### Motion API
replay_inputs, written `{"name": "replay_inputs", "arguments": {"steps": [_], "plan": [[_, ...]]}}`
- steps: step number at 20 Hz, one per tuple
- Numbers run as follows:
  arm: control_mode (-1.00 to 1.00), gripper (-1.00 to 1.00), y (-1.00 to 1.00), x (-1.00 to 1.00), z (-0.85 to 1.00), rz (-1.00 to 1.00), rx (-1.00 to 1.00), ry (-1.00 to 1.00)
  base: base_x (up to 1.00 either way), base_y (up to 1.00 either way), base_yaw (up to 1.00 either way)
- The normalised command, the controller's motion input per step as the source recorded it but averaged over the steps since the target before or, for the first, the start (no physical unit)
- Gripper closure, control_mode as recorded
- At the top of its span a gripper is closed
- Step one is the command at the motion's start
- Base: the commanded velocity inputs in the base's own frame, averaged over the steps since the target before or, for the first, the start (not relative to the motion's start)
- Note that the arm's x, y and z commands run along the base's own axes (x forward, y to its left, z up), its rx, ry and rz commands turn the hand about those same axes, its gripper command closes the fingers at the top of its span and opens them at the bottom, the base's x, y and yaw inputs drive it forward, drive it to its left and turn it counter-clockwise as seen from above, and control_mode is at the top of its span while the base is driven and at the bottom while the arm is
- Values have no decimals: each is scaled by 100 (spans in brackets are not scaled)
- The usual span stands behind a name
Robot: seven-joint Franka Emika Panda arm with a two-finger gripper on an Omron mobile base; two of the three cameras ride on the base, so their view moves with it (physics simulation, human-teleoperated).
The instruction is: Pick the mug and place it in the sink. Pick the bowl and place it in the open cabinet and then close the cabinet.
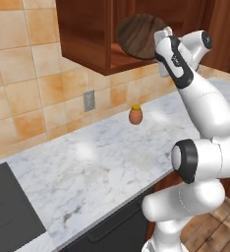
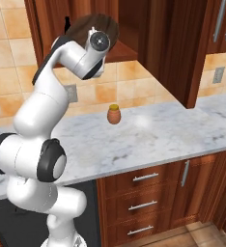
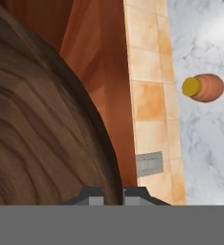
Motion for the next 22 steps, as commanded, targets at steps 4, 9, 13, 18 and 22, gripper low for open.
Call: {"name": "replay_inputs", "arguments": {"steps": [4, 9, 13, 18, 22], "plan": [[-100, 100, 10, 50, 0, -4, 0, 0, 0, 0, 0], [-100, 100, 0, 58, 0, -2, 1, 0, 0, 0, 0], [-100, 100, 7, 36, 0, -1, 2, 1, 0, 0, 0], [-100, 100, 37, 12, 0, 0, 2, 0, 0, 0, 0], [-100, -100, 37, 10, 0, 0, 0, 0, 0, 0, 0]]}}
